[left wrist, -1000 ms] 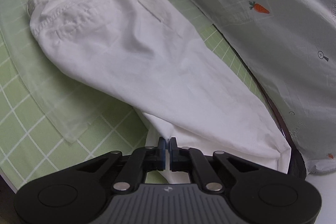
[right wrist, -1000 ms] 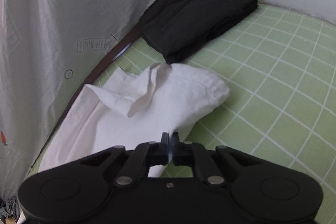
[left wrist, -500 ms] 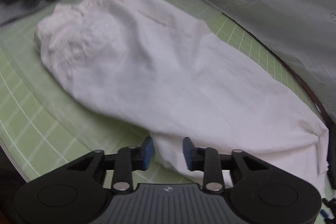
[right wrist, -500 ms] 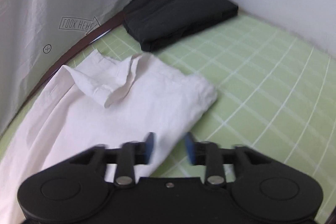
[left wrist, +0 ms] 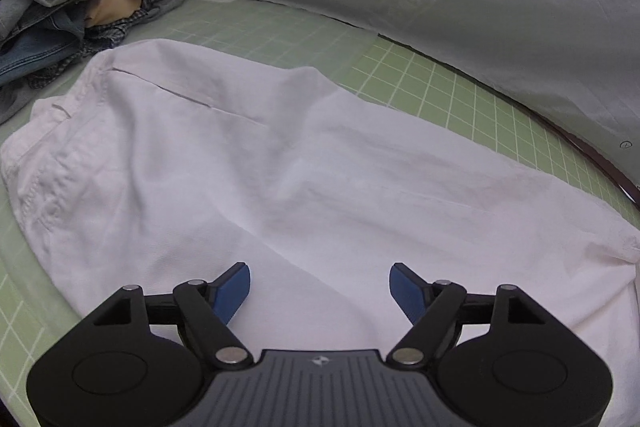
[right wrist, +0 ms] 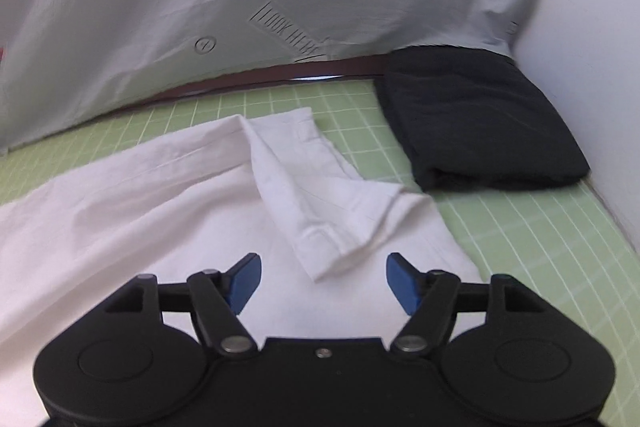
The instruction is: Fold clothes
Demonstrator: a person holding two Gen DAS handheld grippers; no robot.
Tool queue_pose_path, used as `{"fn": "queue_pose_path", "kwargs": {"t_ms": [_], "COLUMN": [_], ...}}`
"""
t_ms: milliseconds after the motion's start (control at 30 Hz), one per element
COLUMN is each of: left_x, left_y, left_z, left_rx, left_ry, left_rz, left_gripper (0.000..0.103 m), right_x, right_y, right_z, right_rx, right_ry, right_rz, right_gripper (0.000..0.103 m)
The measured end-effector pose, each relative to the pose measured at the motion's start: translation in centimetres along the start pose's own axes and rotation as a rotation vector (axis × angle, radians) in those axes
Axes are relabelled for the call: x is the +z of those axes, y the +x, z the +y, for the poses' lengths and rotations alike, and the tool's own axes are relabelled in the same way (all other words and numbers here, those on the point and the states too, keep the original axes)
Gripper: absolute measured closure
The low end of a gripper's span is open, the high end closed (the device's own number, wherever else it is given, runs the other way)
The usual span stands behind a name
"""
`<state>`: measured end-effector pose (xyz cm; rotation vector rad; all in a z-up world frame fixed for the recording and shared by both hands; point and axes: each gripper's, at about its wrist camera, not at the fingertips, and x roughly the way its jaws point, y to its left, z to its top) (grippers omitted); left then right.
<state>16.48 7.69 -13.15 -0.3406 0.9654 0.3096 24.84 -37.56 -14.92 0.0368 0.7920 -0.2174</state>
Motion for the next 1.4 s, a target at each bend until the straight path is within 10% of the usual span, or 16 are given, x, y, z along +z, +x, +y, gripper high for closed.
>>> {"fn": "queue_pose_path", "kwargs": {"t_ms": [167,267,533,633,700,833,933,1400], "left_x": [0.0,-0.1,-0.2,0.0,0.0,-0.1,-0.4,-1.0], "left_y": [3.6,5.1,6.3,6.6,6.6,6.5,6.5,4.1], "left_z": [-1.9,-1.9,-2.6,-2.6,-2.6,-2.6,-2.7,-1.6], "left_rx": [0.055,0.089,0.149,0.153,0.153,0.149,0.153,0.086], "left_ry": [0.049,0.041,0.057,0.052,0.053,0.059,0.054,0.083], "left_rz": [0.048,0.062,0.021,0.022,0.023,0.017,0.002,0.019], "left_gripper": [0.025,0.018,0.002,0.000,0.000,0.000,0.000,0.000], "right_x": [1.9,3.5,13.7,15.0,15.3,14.3,12.1,-4.0], "right_y": [4.7,6.4,8.4,12.0,15.2,16.1,13.1,1.6], "right_z": [0.2,-0.1,-2.4,0.3,2.1,1.7,1.4,1.4], "right_rx": [0.012,0.060,0.093,0.037,-0.058,-0.116,-0.092,-0.023], "right_ry": [-0.125,-0.202,-0.224,-0.340,-0.412,-0.232,-0.091,0.052], "right_rz": [0.066,0.078,-0.100,-0.080,-0.024,0.049,0.019,0.080], "right_gripper": [0.037,0.096,0.096,0.086,0.051,0.055,0.036,0.017]}}
